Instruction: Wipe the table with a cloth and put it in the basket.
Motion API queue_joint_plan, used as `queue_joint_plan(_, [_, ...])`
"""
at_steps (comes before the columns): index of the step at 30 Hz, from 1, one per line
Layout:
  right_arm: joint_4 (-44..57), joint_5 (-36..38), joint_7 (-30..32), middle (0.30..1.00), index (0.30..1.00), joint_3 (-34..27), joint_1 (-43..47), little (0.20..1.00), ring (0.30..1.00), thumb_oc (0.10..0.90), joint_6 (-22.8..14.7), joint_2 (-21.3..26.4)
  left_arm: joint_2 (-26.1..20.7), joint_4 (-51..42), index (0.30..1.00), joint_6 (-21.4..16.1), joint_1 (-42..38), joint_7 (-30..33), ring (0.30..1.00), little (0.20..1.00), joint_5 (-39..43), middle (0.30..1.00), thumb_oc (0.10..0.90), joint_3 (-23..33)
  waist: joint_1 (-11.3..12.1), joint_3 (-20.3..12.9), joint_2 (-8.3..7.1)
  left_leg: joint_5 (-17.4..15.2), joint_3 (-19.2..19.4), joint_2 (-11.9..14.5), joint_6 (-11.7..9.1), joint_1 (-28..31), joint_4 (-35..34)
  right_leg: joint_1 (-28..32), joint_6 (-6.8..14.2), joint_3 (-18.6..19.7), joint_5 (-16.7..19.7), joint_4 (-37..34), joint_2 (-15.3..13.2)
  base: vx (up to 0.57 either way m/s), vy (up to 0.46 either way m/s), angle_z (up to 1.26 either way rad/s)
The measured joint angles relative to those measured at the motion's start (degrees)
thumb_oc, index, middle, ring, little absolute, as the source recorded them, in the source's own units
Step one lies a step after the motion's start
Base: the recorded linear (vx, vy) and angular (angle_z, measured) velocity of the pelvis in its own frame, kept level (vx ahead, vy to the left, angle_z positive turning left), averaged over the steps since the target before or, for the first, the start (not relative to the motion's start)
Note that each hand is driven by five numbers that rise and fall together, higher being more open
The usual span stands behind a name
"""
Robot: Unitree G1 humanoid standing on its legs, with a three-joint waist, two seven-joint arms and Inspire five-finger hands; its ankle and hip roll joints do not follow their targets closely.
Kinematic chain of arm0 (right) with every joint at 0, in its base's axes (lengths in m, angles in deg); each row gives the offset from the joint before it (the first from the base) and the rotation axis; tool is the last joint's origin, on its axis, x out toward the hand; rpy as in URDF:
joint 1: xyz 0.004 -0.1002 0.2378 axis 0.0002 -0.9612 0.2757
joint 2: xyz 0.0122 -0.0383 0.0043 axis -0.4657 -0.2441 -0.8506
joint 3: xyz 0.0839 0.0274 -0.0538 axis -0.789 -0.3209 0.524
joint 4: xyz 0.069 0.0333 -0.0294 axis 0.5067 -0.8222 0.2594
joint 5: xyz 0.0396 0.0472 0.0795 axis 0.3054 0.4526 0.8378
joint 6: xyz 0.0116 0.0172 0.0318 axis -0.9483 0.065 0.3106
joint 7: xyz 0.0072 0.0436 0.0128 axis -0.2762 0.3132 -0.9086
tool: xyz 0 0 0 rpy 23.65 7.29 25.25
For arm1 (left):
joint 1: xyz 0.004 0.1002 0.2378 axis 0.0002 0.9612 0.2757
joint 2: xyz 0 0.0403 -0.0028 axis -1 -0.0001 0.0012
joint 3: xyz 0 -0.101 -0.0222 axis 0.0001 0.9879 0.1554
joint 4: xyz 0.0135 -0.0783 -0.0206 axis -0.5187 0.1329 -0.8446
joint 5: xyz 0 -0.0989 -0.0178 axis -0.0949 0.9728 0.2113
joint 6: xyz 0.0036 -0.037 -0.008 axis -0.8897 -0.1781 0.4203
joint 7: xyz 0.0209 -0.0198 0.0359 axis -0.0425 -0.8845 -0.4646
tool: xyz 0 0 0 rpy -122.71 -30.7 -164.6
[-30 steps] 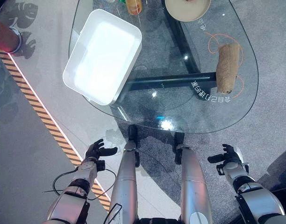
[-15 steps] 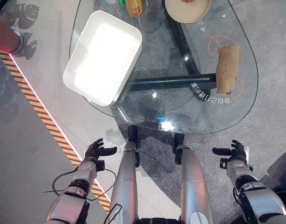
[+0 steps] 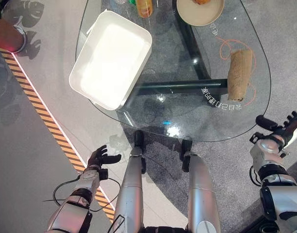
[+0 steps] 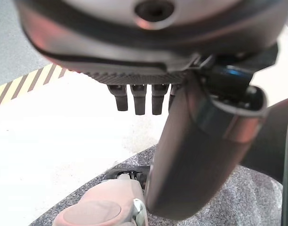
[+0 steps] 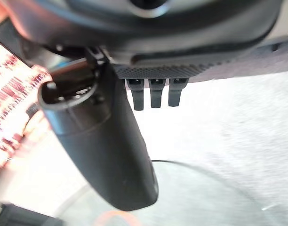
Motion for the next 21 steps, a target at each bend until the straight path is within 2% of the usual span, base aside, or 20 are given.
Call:
queue_joint_plan(3, [0.2,0.0,2.2,0.900,0.900,0.0,1.7,0.900,0.900,0.800,-1.1,0.3,-0.1,0.0,0.900,0.1,0.0,0.0,0.900,0.900,1.1,0.900,0.800,-0.1,0.2,0.0,-0.02,0.0,-0.1,-0.2,0.0,0.0,0.0,0.1,-0.1,0.0,0.0,0.0,-0.2,0.00,0.031,0.04])
queue_joint_plan(15, [5.4,-0.8,11.7,0.900,0.900,0.6,4.3,0.900,0.900,0.800,-1.3,0.5,-2.0,-0.1,0.900,0.2,0.0,0.0,0.900,0.900,2.2,0.900,0.800,-2.0,0.1,0.0,-0.03,0.0,-0.3,-0.3,0.1,0.0,-1.0,0.1,0.1,-0.3,-0.2,-0.3,-0.3,0.00,0.006,0.00])
queue_joint_plan(21, [11.9,-4.3,13.1,0.900,0.900,6.2,5.3,0.900,0.900,0.800,-1.2,0.6,-2.0,-1.2,0.900,0.5,-0.1,0.0,0.900,0.900,2.2,0.900,0.800,-2.1,0.0,0.0,-0.02,0.2,-0.3,-0.3,-0.1,0.0,-1.2,0.1,0.1,-0.4,0.0,-0.7,-0.3,0.00,0.000,0.00])
